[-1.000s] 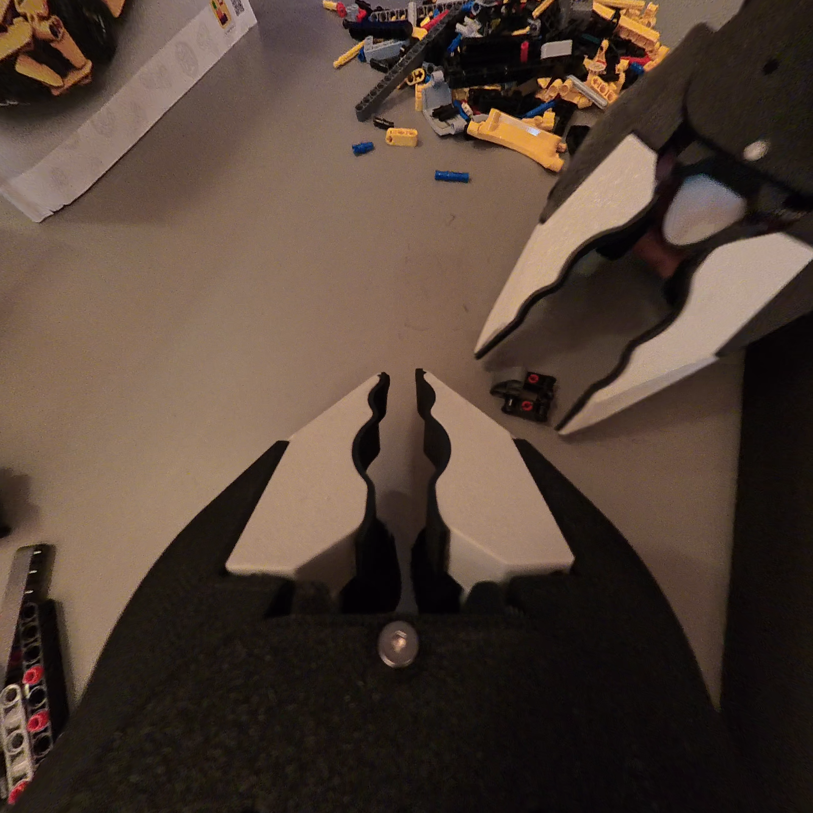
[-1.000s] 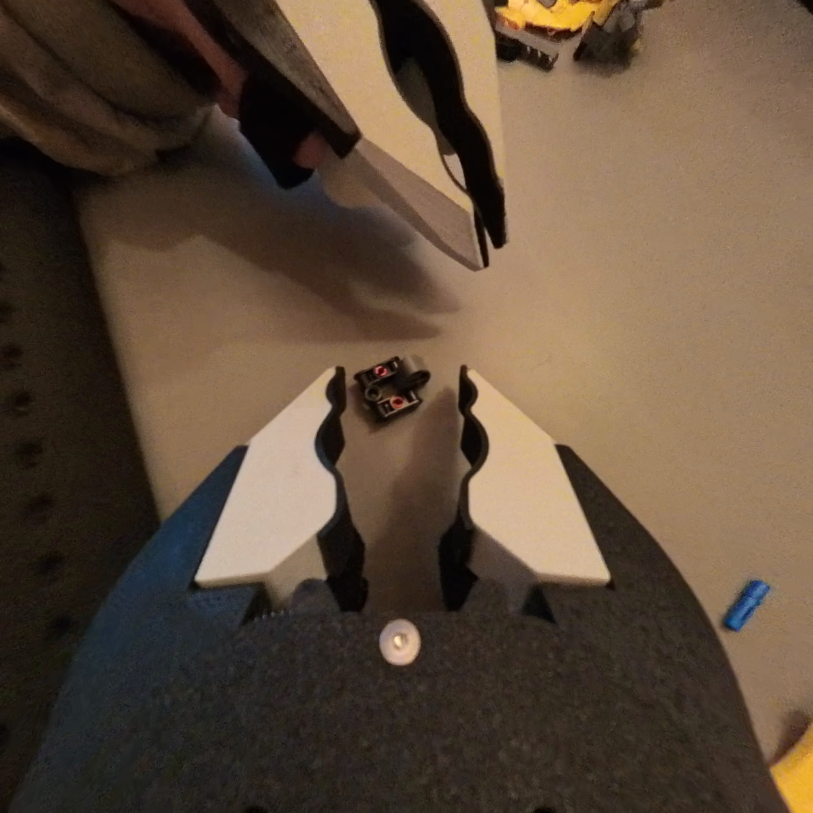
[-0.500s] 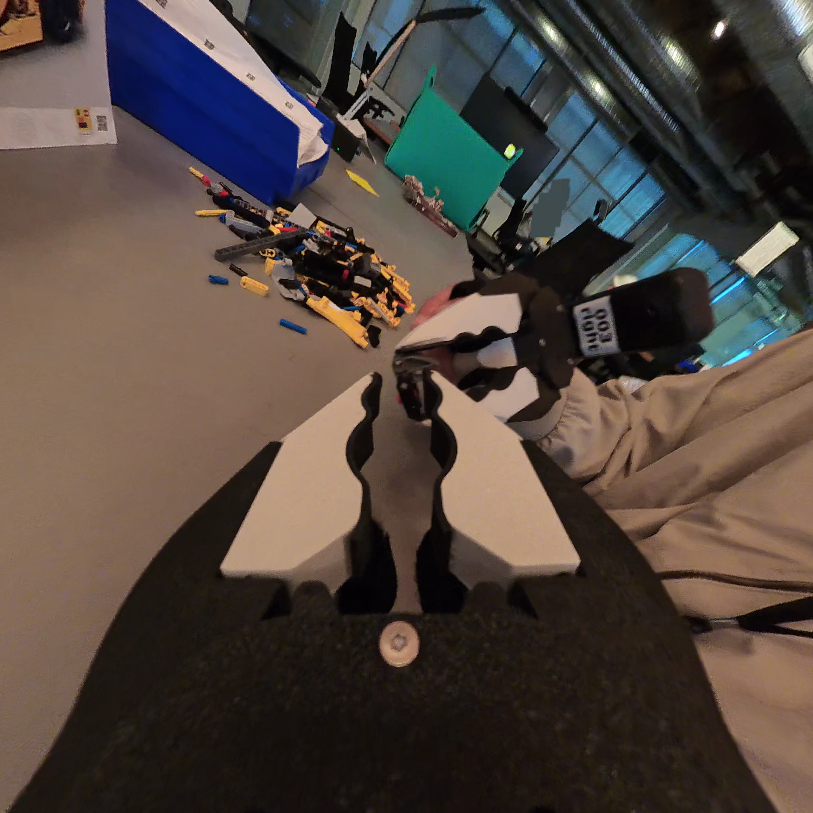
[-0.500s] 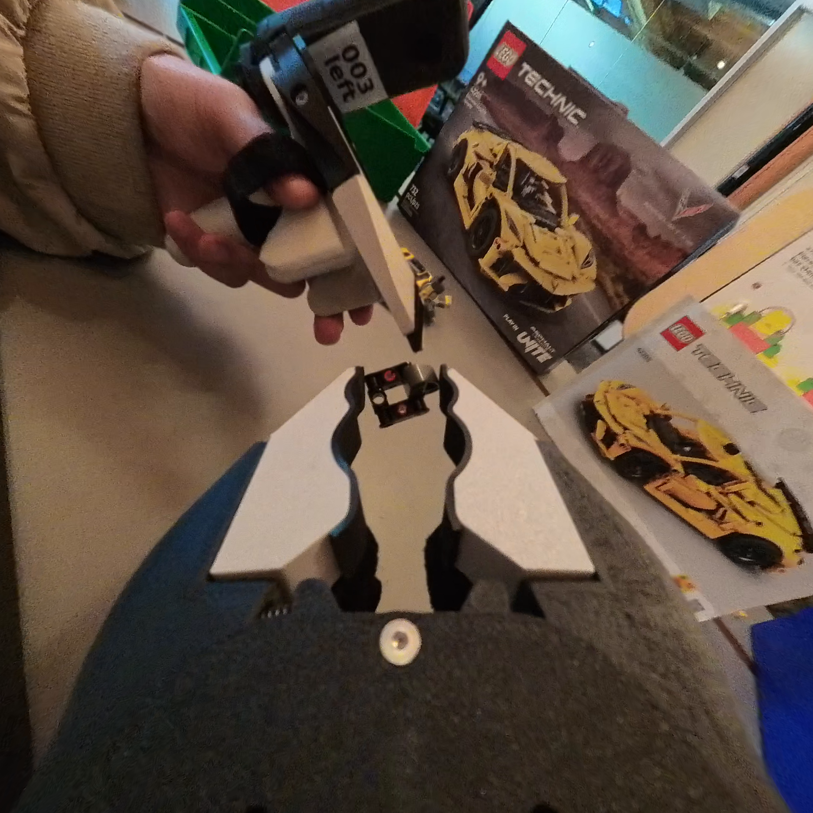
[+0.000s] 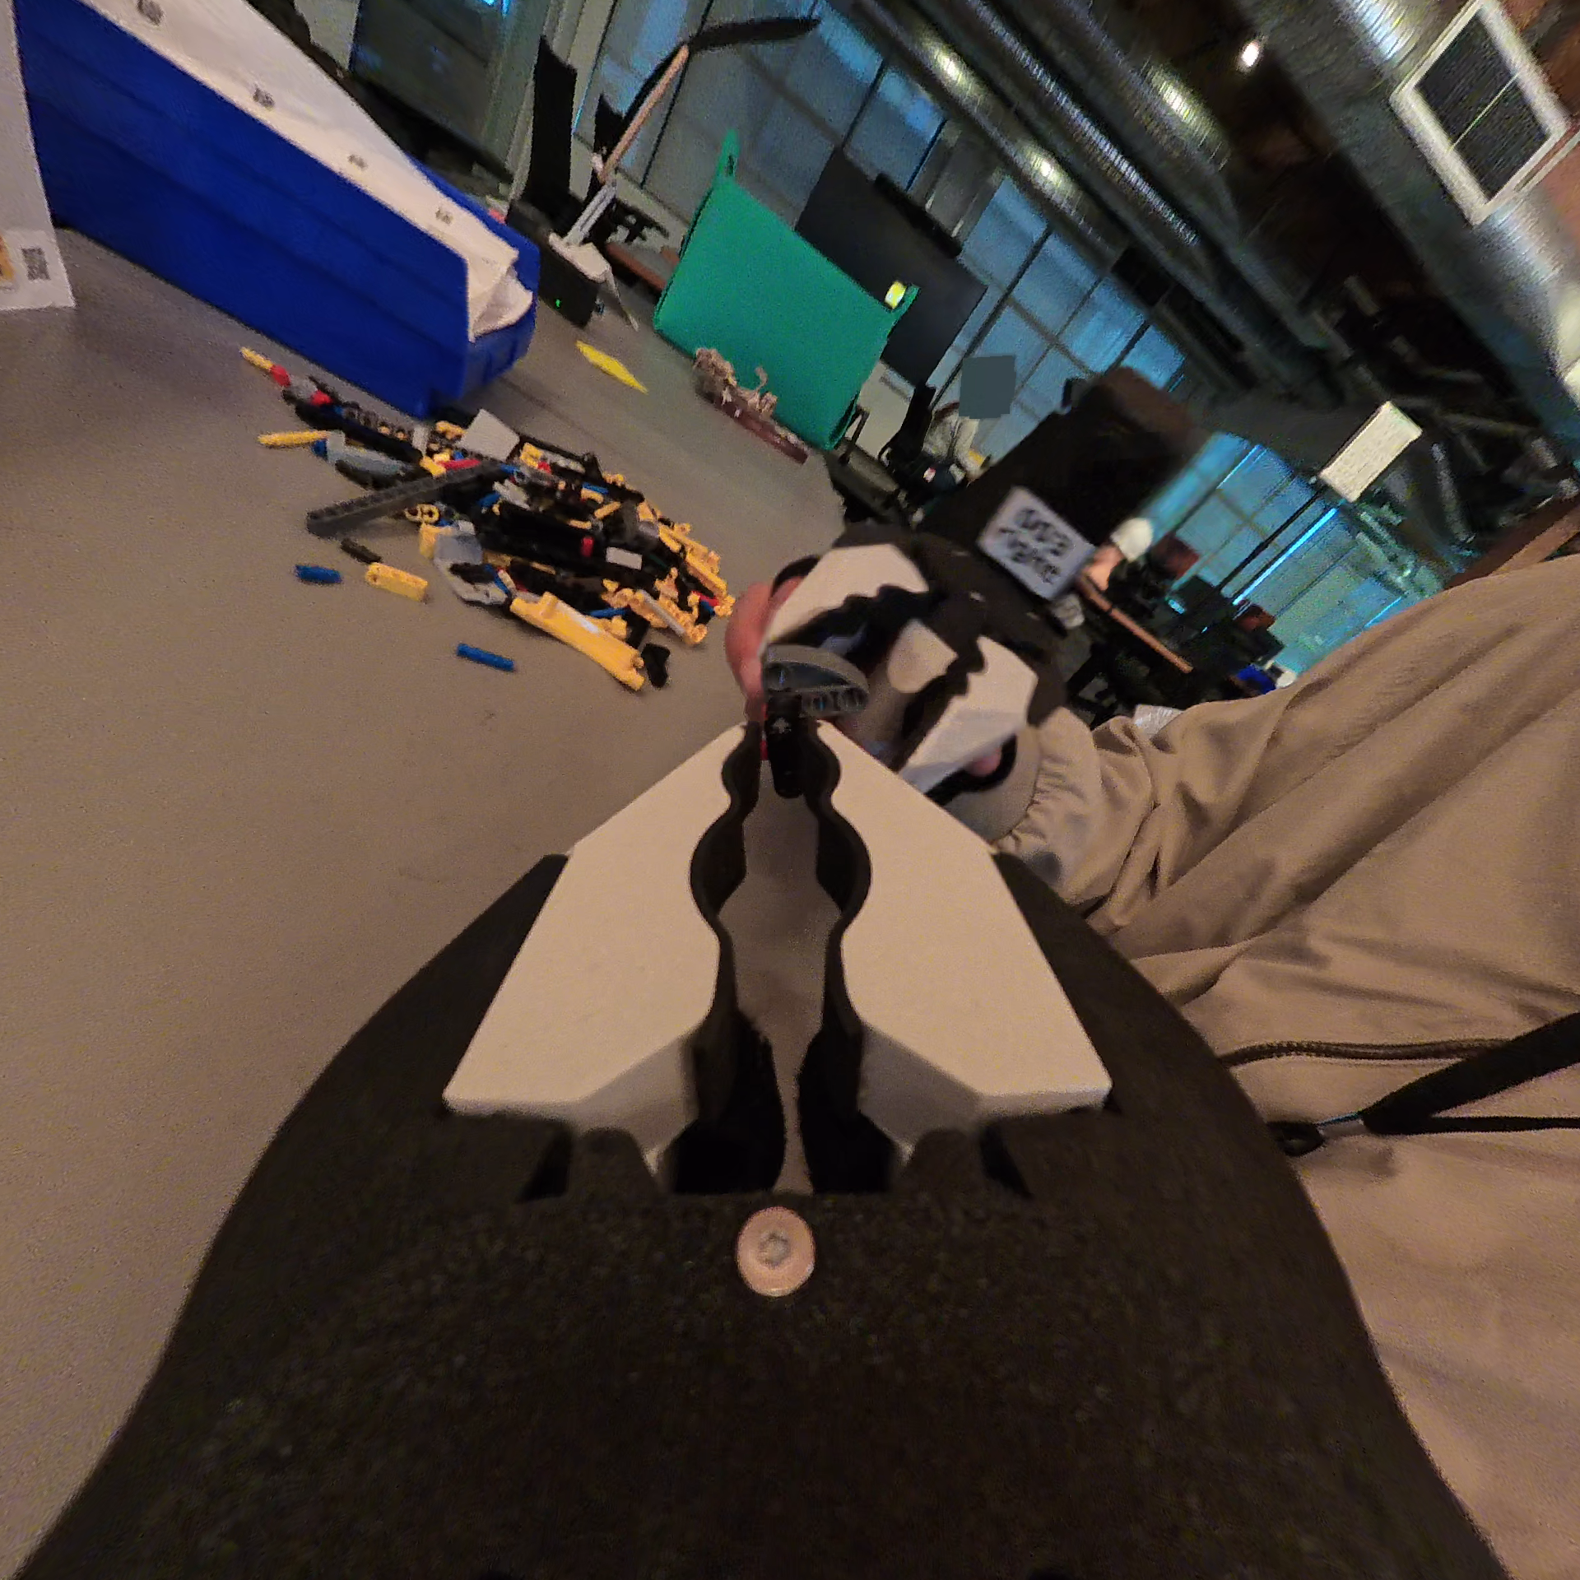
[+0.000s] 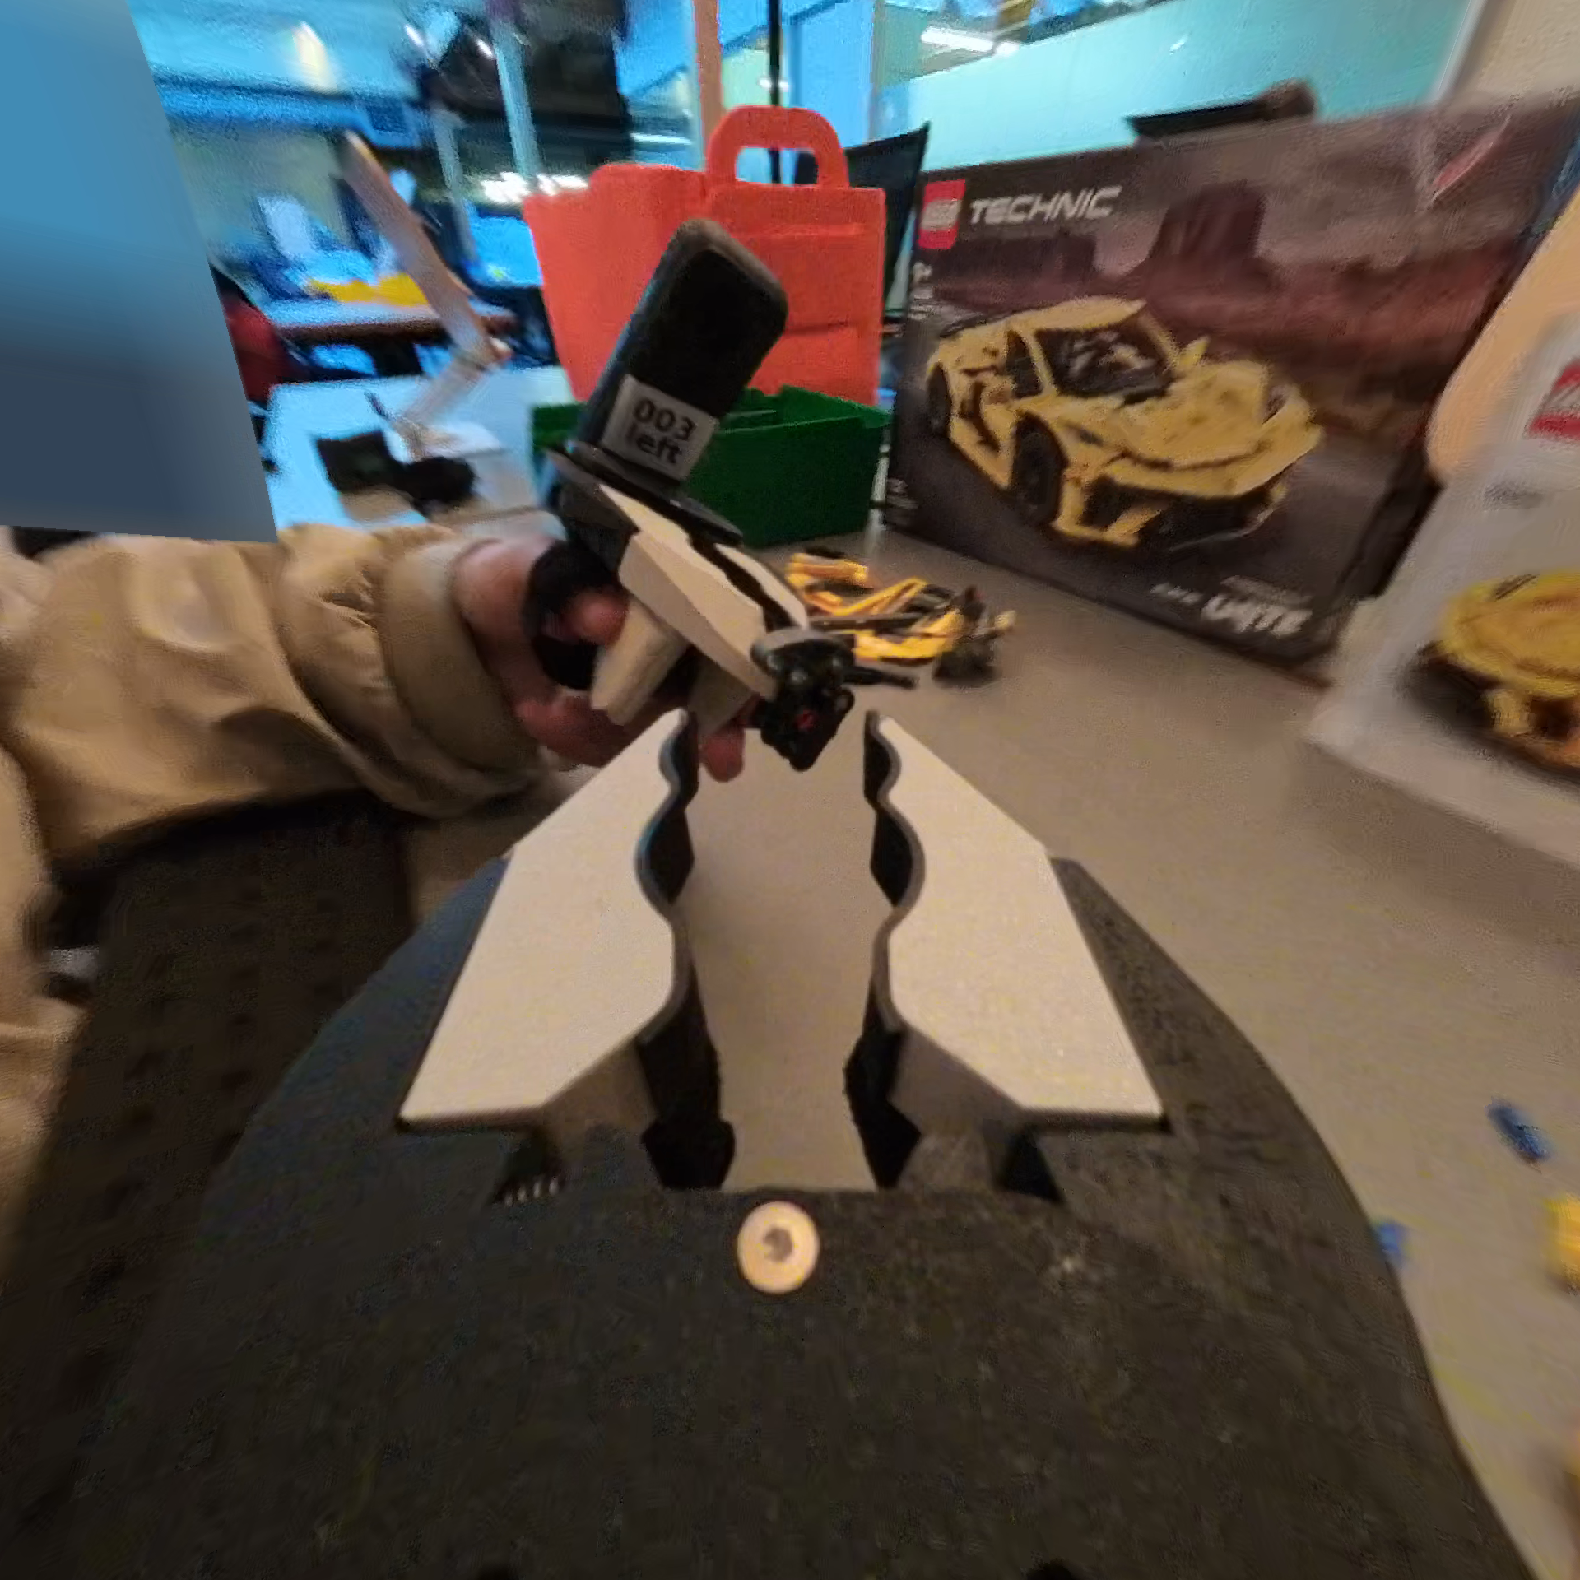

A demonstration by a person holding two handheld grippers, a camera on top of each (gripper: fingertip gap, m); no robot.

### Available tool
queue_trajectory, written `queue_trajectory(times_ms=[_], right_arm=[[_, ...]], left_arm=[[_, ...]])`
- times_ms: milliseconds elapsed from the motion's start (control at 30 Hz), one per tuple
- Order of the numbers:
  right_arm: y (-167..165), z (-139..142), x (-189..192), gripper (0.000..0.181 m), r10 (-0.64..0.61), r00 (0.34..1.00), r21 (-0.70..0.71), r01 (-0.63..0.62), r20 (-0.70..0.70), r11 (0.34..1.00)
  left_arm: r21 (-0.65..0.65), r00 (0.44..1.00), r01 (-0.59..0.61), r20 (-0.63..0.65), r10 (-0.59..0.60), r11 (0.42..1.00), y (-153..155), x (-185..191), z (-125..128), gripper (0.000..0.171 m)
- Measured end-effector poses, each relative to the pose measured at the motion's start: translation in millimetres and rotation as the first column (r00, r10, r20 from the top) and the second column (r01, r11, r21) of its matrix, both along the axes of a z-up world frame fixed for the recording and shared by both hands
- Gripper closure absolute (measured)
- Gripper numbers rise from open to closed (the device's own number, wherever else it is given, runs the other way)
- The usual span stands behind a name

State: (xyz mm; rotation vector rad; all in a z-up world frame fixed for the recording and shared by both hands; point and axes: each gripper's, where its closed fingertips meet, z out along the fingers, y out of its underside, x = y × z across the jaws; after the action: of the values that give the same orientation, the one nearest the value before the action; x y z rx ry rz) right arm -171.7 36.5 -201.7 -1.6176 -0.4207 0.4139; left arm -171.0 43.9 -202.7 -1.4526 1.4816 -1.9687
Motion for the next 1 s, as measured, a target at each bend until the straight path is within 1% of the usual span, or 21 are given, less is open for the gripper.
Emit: queue_trajectory(times_ms=[33, 67, 133, 167, 200, 300, 367, 433, 533, 567, 600, 633, 667, 700, 733, 800, 867, 900, 933, 967, 1000], right_arm=[[-3, -1, 0, 0.153, 0.074, 0.990, -0.060, -0.082, -0.120, 0.995], [-5, -3, -2, 0.152, 0.134, 0.964, -0.108, -0.162, -0.229, 0.981], [-10, 0, -6, 0.157, 0.235, 0.886, -0.145, -0.314, -0.400, 0.938], [-10, 1, -7, 0.158, 0.253, 0.859, -0.155, -0.352, -0.444, 0.923], [-10, -1, -8, 0.163, 0.266, 0.852, -0.166, -0.372, -0.450, 0.913], [-11, -5, -13, 0.172, 0.283, 0.861, -0.178, -0.385, -0.423, 0.906], [-10, -4, -11, 0.173, 0.282, 0.858, -0.183, -0.388, -0.429, 0.903], [-10, -2, -9, 0.174, 0.288, 0.821, -0.183, -0.421, -0.492, 0.888], [-11, -3, -9, 0.174, 0.301, 0.811, -0.197, -0.446, -0.503, 0.873], [-12, 4, 3, 0.173, 0.291, 0.787, -0.162, -0.439, -0.544, 0.884], [-14, 17, 36, 0.174, 0.240, 0.733, -0.102, -0.388, -0.637, 0.916], [-20, 27, 75, 0.175, 0.189, 0.679, -0.051, -0.317, -0.710, 0.947], [-24, 25, 94, 0.175, 0.150, 0.708, -0.065, -0.266, -0.690, 0.962], [-25, 16, 89, 0.174, 0.146, 0.757, -0.108, -0.275, -0.637, 0.955], [-23, 8, 77, 0.174, 0.157, 0.767, -0.151, -0.314, -0.622, 0.937], [-16, -1, 58, 0.174, 0.167, 0.769, -0.201, -0.360, -0.617, 0.911], [-10, -3, 57, 0.174, 0.162, 0.765, -0.213, -0.365, -0.623, 0.906], [-9, -3, 58, 0.174, 0.161, 0.748, -0.212, -0.376, -0.644, 0.902], [-9, -6, 56, 0.174, 0.162, 0.737, -0.221, -0.393, -0.656, 0.893], [-8, -13, 53, 0.174, 0.135, 0.750, -0.264, -0.387, -0.648, 0.883], [-3, -28, 52, 0.173, 0.075, 0.795, -0.341, -0.341, -0.602, 0.876]], left_arm=[[-0.013, 1.000, 0.019, 0.016, -0.018, 1.000, -2, -2, 3, 0.163], [-0.014, 0.999, 0.034, 0.019, -0.034, 0.999, -4, -3, 4, 0.163], [-0.002, 0.998, 0.068, 0.013, -0.068, 0.998, -11, -5, 2, 0.163], [0.001, 0.997, 0.082, 0.016, -0.082, 0.997, -14, -5, 2, 0.163], [0.004, 0.995, 0.094, 0.018, -0.094, 0.996, -17, -6, 2, 0.163], [0.014, 0.994, 0.112, 0.016, -0.112, 0.994, -24, -5, 1, 0.163], [0.022, 0.995, 0.097, 0.020, -0.098, 0.995, -24, -4, 2, 0.163], [0.044, 0.996, 0.081, 0.021, -0.082, 0.996, -23, -3, 3, 0.163], [0.092, 0.995, 0.094, 0.012, -0.096, 0.991, -21, -8, 4, 0.163], [0.064, 0.995, 0.085, 0.048, -0.088, 0.994, -11, -14, 12, 0.163], [0.000, 0.994, 0.049, 0.101, -0.049, 0.999, 11, -25, 26, 0.164], [-0.042, 0.991, -0.020, 0.133, 0.025, 0.999, 38, -35, 34, 0.164], [-0.060, 0.986, -0.090, 0.138, 0.097, 0.994, 60, -41, 33, 0.164], [-0.090, 0.983, -0.116, 0.129, 0.127, 0.989, 69, -44, 31, 0.164], [-0.119, 0.985, -0.119, 0.113, 0.133, 0.986, 70, -42, 28, 0.164], [-0.105, 0.990, -0.121, 0.055, 0.127, 0.987, 61, -30, 16, 0.163], [-0.012, 0.997, -0.060, -0.053, 0.059, 0.998, 40, -22, -10, 0.163], [0.027, 0.995, -0.056, -0.082, 0.058, 0.998, 33, -18, -19, 0.163], [0.027, 0.996, -0.038, -0.078, 0.040, 0.999, 25, -16, -18, 0.163], [0.005, 0.998, -0.020, -0.061, 0.020, 1.000, 19, -16, -13, 0.163], [-0.013, 0.999, -0.025, -0.047, 0.025, 1.000, 18, -14, -9, 0.163]])
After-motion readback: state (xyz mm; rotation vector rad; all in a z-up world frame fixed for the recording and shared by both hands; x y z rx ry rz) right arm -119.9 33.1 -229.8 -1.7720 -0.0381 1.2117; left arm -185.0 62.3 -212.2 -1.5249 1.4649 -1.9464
